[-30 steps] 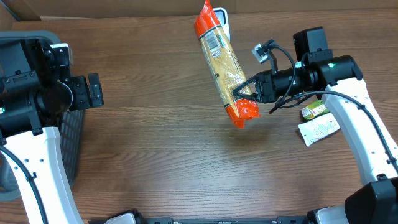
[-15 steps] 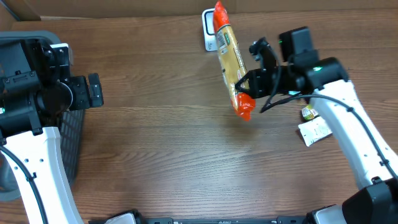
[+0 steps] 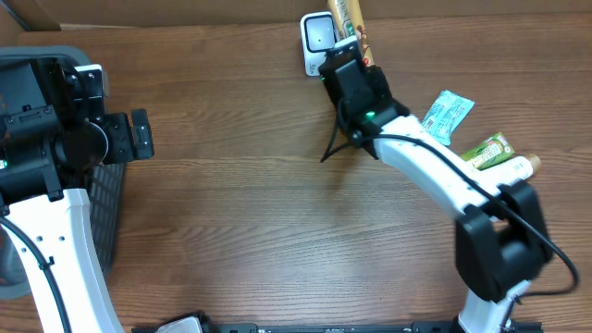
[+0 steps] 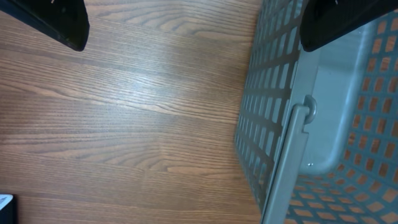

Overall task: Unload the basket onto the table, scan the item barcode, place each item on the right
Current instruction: 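Raise the spaghetti pack toward the white scanner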

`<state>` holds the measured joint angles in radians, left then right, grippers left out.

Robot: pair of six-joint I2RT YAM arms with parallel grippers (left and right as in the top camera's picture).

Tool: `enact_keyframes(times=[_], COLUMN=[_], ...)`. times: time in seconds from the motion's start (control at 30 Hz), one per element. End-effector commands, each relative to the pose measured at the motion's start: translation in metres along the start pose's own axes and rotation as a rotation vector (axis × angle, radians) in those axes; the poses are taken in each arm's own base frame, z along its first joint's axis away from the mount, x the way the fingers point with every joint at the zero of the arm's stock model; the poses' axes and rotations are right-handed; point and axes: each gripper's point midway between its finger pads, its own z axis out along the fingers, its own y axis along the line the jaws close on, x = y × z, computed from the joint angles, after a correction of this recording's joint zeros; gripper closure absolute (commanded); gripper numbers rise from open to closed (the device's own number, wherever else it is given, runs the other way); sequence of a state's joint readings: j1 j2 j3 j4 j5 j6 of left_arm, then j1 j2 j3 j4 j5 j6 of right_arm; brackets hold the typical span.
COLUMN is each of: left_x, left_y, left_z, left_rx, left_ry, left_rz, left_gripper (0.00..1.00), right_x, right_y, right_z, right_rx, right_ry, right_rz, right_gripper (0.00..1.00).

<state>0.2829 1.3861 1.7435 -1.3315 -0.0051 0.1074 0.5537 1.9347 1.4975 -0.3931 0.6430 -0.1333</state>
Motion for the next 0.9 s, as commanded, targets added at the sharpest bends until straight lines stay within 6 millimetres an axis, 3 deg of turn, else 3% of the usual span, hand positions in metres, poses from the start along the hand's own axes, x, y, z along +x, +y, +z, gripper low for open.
enact_keyframes(times=[0.0,0.4,0.87], left_x=[-0.002,-0.002,-0.002], left_y=[0.0,0.0,0.0], left_z=[-0.002,-0.002,-0.002], left_rx=[-0.003,-0.003,-0.003], left_ry=[-0.008,-0.008,-0.008], left_rz=[0.017,0.018,0.018], left_gripper=[0.0,0.0,0.01], right_x=[-0.038,-0.039,-0.045], right_y=[-0.038,-0.022,-0.048], right_z=[-0.002,0.036,0.054], right_rx=[0.276,0.388,0.49], right_ry=[-0.087,-0.098,-0.142], right_rz=[-0.147,-0.397,-0.301], right_gripper=[0.96,0.96,0.96])
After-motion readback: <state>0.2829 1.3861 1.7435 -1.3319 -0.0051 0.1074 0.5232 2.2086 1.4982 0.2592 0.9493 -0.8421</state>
